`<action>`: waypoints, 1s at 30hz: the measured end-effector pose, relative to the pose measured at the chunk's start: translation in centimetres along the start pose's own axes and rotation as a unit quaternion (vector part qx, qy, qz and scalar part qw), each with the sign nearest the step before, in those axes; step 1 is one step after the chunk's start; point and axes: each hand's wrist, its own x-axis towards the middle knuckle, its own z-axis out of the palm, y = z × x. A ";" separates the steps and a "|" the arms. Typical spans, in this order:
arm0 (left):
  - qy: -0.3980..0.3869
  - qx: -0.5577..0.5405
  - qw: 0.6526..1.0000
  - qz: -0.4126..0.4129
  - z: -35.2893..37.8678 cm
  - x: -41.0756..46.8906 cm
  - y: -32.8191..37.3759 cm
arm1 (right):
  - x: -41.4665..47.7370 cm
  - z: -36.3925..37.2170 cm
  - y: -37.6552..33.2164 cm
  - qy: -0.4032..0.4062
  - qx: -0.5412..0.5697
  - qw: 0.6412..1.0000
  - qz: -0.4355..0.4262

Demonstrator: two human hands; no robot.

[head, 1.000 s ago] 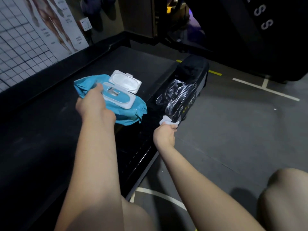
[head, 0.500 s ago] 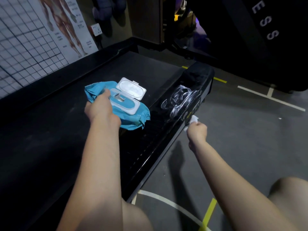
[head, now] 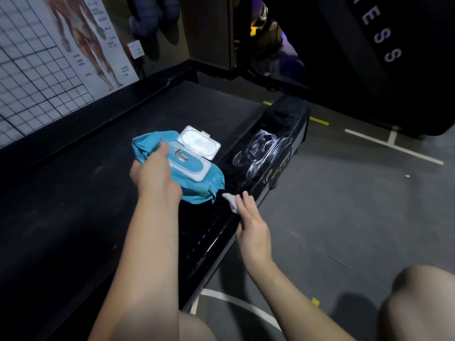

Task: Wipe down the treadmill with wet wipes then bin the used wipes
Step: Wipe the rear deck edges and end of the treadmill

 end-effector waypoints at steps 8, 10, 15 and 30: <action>-0.011 -0.008 1.000 0.015 0.0 0.8 -0.3 | 5.5 -1.5 2.3 -0.091 -0.139 0.983 -0.084; -0.012 -0.007 1.000 0.014 0.2 1.0 -0.5 | 7.8 -2.2 2.9 -0.107 -0.153 0.980 -0.075; -0.018 -0.003 1.000 0.014 0.5 1.6 -1.1 | 12.0 -4.0 3.7 -0.171 -0.226 0.951 -0.126; -0.021 0.024 0.999 0.034 1.2 0.8 -5.3 | 11.3 -10.9 9.3 0.004 0.059 0.975 0.215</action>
